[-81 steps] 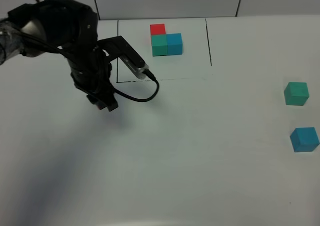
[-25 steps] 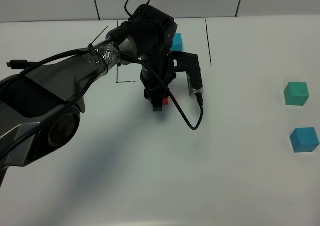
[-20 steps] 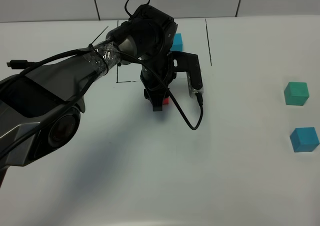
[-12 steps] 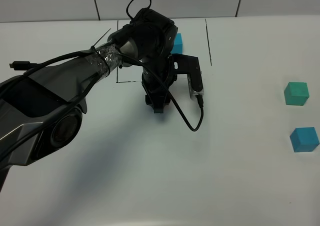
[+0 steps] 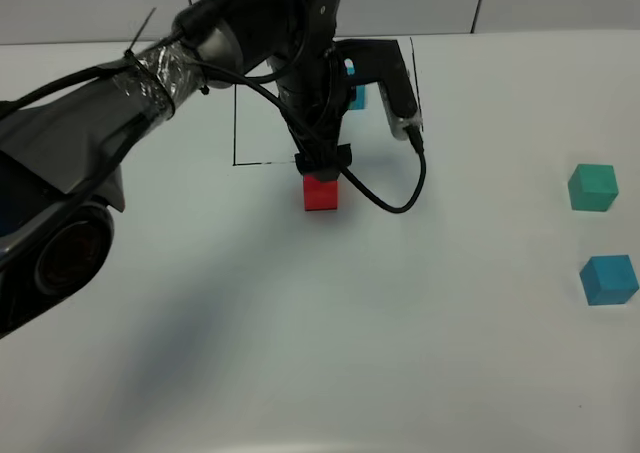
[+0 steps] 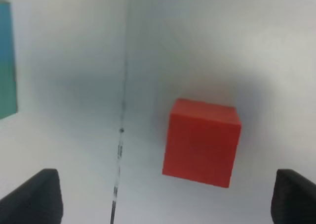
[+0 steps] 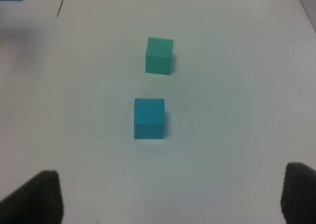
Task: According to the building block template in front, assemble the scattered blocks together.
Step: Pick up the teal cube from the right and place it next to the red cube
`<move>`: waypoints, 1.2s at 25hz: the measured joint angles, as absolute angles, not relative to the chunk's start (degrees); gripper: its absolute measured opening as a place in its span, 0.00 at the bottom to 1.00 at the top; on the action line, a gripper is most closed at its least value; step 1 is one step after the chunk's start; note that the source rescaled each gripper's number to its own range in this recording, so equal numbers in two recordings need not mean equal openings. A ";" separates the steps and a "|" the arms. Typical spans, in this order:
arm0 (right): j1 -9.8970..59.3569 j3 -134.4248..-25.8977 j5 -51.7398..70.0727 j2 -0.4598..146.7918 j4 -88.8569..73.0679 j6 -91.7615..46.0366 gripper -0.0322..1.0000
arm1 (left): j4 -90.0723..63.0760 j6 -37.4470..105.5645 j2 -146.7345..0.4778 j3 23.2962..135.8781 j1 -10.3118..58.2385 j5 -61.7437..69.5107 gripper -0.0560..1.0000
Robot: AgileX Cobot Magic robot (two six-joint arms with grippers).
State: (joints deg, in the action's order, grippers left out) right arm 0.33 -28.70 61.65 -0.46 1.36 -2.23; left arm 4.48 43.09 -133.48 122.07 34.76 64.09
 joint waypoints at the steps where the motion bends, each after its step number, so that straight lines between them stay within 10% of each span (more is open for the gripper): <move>1: 0.33 -28.70 61.65 -0.46 1.36 -2.23 0.87 | 4.43 41.02 -132.39 122.07 34.58 63.96 1.00; 17: 0.33 -28.70 61.65 -0.46 1.42 -2.11 0.87 | 4.70 12.56 -119.32 119.52 20.56 68.50 0.98; 30: 0.33 -28.70 61.65 -0.46 1.42 -2.07 0.87 | 5.82 8.57 -92.66 85.51 11.23 60.58 0.94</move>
State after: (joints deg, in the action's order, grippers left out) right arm 0.33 -28.70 61.65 -0.46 1.42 -2.07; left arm 5.82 8.57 -92.66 85.51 11.23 60.58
